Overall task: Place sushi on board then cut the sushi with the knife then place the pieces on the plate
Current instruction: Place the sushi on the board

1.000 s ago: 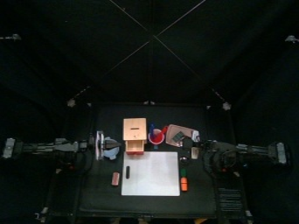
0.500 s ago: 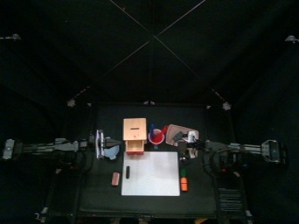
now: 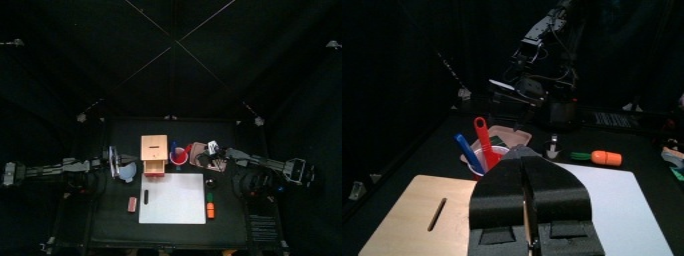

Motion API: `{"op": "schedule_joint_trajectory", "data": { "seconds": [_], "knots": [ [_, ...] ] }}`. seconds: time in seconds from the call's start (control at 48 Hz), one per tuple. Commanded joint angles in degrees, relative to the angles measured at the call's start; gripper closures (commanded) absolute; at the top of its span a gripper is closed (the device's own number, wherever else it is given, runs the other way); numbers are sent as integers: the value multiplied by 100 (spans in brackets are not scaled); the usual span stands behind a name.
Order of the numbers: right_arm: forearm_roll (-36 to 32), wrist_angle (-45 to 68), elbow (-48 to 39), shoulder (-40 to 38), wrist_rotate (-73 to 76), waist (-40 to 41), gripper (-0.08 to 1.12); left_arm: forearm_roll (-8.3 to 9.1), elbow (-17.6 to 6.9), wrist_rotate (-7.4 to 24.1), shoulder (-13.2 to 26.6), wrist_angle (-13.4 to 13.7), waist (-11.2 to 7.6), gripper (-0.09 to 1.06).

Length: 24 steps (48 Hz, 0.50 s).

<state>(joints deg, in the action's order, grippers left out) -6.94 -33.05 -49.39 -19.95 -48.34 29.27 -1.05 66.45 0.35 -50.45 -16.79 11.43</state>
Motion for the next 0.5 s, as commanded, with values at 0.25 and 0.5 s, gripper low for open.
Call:
{"op": "schedule_joint_trajectory", "data": {
  "seconds": [0.25, 0.5],
  "knots": [
    [606, 492, 167, 773, -694, 35, 1, -105, 44, 0, 18, -62, 176, 93],
    [299, 703, 167, 1143, -677, 123, 1, -176, 114, 0, 18, -132, 176, 93]
  ]
}}
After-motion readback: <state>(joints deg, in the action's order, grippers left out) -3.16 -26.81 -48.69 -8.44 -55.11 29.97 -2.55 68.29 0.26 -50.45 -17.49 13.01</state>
